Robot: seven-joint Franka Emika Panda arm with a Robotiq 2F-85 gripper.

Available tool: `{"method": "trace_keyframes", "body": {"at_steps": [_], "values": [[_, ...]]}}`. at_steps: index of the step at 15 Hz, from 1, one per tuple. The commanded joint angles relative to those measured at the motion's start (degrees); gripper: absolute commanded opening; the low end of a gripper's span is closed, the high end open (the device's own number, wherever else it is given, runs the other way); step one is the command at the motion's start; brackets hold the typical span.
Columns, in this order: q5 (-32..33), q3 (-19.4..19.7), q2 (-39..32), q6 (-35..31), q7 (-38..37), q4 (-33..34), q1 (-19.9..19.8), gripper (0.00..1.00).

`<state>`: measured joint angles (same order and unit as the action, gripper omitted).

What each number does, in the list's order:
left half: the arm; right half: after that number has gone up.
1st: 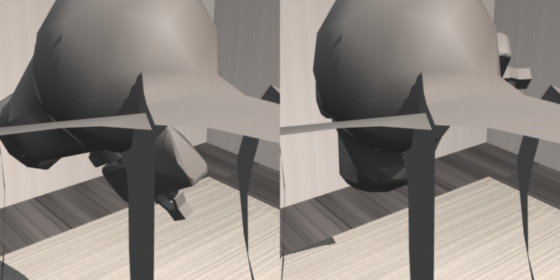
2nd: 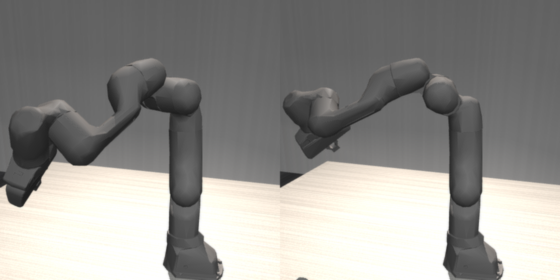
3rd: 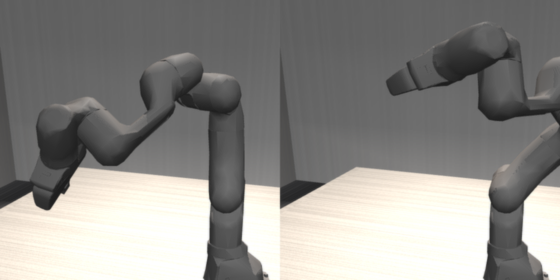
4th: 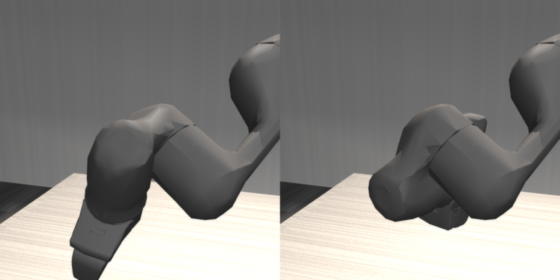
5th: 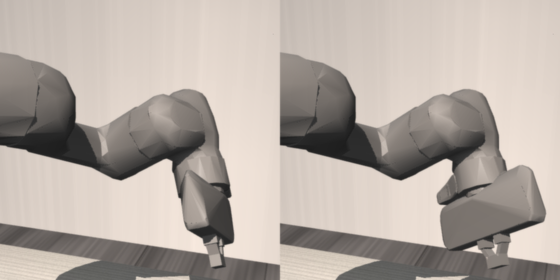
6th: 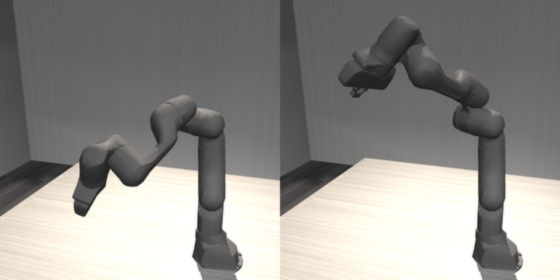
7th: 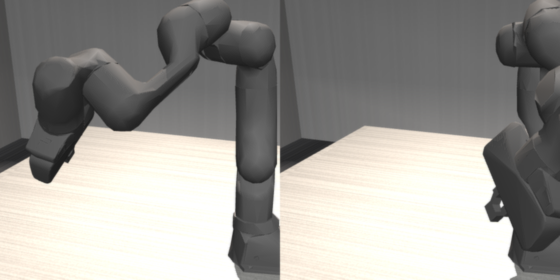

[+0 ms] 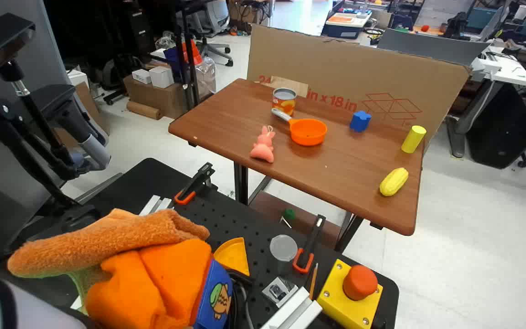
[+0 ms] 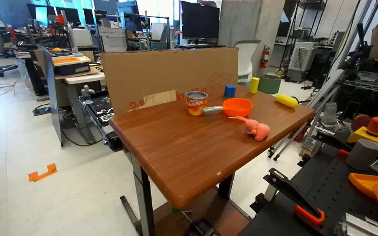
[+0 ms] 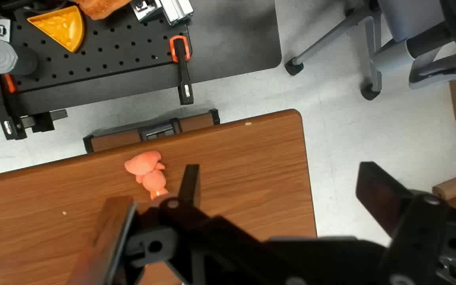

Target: Put the plush toy inside the orange pan

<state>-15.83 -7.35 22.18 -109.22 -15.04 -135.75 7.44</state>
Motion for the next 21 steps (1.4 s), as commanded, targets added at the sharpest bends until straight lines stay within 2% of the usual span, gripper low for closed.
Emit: {"method": "trace_keyframes", "body": {"at_steps": [1,10,13,15,21], "values": [[-0.1,-0.4,0.0,0.1,0.1,0.1,-0.5,1.00],[-0.1,-0.4,0.0,0.1,0.1,0.1,-0.5,1.00],[5.0,-0.6,-2.5,-4.5,3.2,-0.4,-1.4,1.00],[8.4,0.2,-4.9,-9.8,5.9,-1.4,-2.1,1.00],[15.6,2.7,-16.3,-20.4,10.8,-1.6,-4.8,1.00]]}}
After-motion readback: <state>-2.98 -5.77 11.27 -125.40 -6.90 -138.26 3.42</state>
